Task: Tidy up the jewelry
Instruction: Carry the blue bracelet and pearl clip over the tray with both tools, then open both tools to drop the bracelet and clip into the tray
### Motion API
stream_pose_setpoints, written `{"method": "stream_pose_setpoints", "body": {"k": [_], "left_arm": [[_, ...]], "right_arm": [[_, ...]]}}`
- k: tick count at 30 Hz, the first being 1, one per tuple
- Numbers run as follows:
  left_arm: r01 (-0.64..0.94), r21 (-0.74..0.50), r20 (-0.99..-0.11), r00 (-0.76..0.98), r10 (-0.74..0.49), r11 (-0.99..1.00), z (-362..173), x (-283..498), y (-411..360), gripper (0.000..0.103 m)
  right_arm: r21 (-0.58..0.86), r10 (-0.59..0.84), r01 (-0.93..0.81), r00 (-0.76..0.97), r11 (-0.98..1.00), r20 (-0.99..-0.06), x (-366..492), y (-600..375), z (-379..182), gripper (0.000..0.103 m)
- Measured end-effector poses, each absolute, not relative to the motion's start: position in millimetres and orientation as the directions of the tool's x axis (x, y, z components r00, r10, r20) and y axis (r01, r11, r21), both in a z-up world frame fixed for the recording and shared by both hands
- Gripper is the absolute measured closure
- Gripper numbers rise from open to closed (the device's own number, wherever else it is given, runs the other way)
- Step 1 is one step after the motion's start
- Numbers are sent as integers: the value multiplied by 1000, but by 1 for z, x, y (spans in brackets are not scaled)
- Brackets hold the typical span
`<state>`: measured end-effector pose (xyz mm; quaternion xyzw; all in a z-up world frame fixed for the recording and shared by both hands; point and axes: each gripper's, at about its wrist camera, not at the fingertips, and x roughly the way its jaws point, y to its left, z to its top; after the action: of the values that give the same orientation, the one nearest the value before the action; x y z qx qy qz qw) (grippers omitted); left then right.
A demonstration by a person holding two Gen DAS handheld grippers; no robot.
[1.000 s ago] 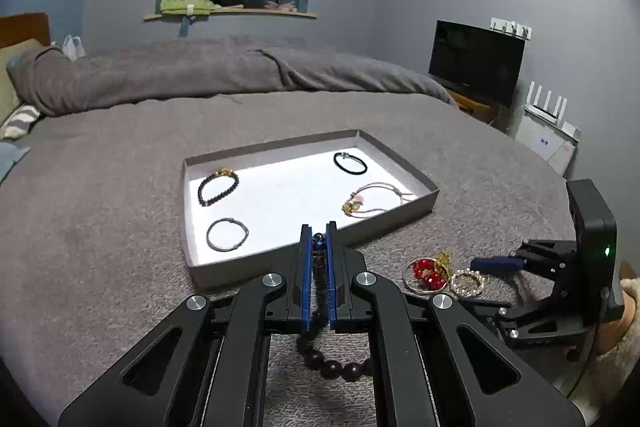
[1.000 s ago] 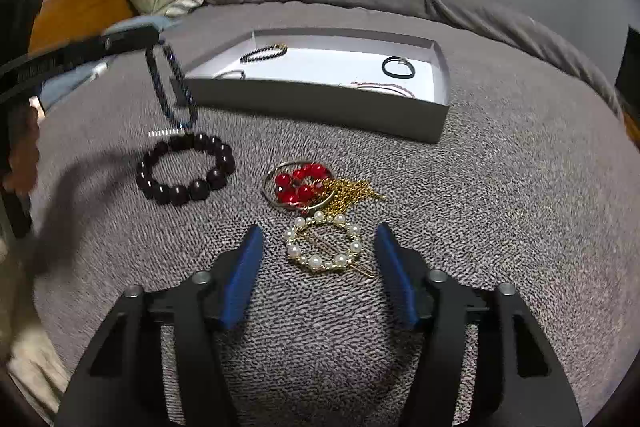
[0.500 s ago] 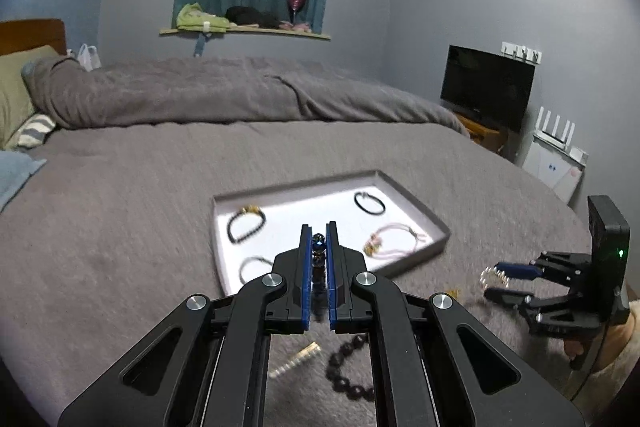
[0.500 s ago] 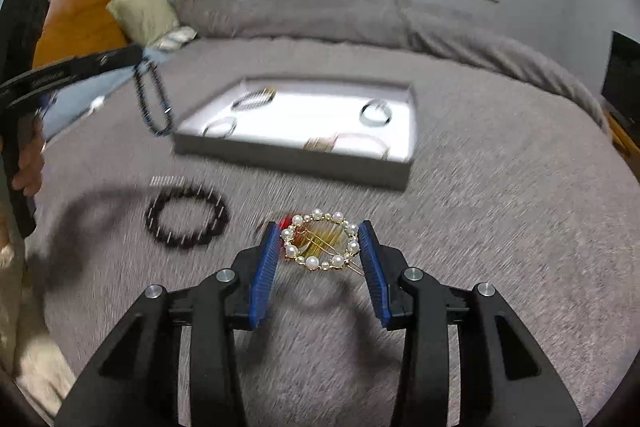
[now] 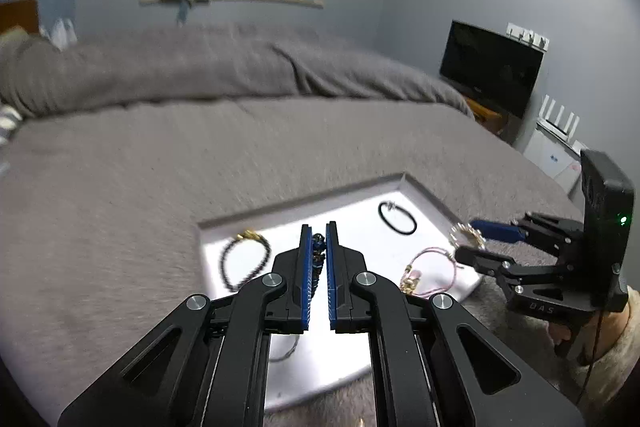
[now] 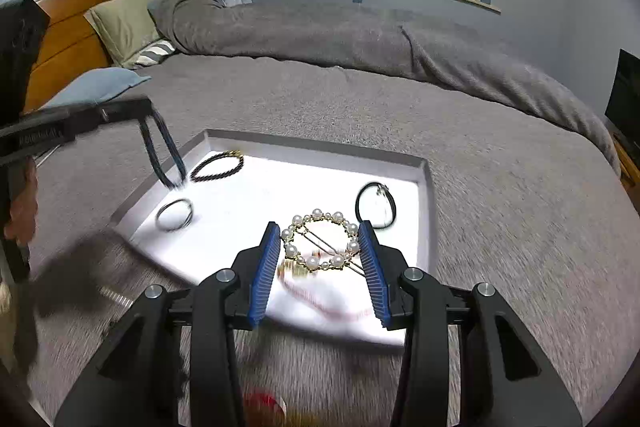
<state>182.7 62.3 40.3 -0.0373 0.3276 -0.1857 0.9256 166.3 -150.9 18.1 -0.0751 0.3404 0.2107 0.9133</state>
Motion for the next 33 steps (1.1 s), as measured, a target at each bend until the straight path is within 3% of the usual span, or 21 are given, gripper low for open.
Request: {"method": "stream_pose_setpoints", "body": {"k": [5, 12, 21, 30, 33], "left_arm": [[249, -203, -670, 670, -320, 947, -2, 210, 74, 96], [213, -186, -694, 663, -282, 959, -22, 209, 90, 96], [185, -102, -724, 660, -201, 977, -35, 215, 83, 96], [180, -92, -724, 663, -190, 979, -38, 217, 83, 96], [184, -91, -714, 673, -193, 979, -36, 216, 81, 94]], "right_arm": [[-12, 313, -445, 649, 895, -693, 190, -129, 6, 63], [-58, 211, -386, 617, 921, -759, 218, -110, -12, 63], [-84, 159, -347, 614, 934, -773, 229, -111, -33, 63], [-59, 167, -324, 624, 944, -764, 227, -121, -35, 61], [-40, 183, -321, 634, 946, -752, 224, -125, -33, 54]]}}
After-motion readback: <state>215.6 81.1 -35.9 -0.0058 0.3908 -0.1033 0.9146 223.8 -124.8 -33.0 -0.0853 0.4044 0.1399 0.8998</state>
